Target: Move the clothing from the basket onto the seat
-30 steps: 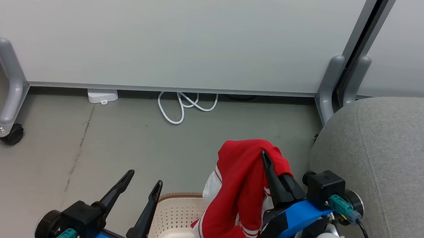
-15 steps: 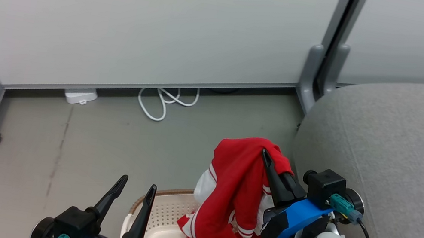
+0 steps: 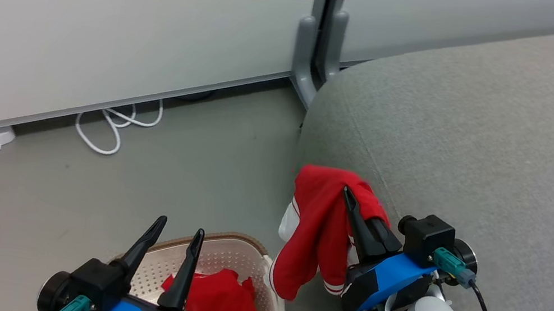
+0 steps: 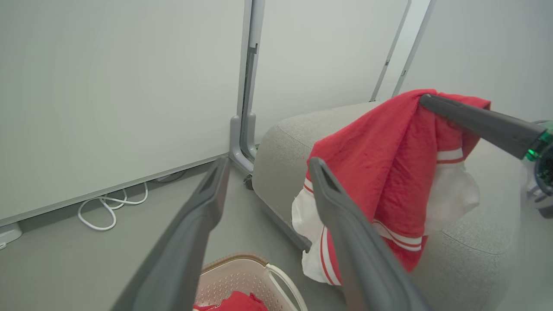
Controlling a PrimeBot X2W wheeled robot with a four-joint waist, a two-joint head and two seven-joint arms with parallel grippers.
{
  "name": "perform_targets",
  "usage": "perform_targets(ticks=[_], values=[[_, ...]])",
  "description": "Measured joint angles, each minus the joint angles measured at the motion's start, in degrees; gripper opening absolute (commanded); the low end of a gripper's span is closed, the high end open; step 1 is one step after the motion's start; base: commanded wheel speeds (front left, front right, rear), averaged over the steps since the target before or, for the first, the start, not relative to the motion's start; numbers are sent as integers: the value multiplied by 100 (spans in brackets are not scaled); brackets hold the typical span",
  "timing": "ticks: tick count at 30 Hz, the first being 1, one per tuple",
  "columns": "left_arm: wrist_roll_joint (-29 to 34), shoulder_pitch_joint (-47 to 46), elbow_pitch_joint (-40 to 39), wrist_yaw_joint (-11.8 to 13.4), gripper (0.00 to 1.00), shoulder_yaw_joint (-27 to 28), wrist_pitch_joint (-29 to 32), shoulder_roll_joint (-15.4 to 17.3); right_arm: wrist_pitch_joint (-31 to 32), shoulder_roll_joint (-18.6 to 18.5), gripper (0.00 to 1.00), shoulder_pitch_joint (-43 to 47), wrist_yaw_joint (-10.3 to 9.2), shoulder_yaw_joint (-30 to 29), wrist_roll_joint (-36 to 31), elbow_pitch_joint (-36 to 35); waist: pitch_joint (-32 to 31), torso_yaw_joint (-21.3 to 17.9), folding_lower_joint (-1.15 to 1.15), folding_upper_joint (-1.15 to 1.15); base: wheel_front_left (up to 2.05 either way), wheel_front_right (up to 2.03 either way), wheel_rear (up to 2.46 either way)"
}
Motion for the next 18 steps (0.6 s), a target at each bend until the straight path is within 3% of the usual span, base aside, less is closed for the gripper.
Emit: perform_targets(ticks=[9,18], values=[[7,-37,-25,0,100,49,0,30,0,-1,0,-1,0,-29,-2,-52,102,-817,0,0,0,0,0],[25,-68,-36,-15,100,49,0,65,0,-1,0,23,0,-25,19,-143,207,-1224,0,0,0,0,0]])
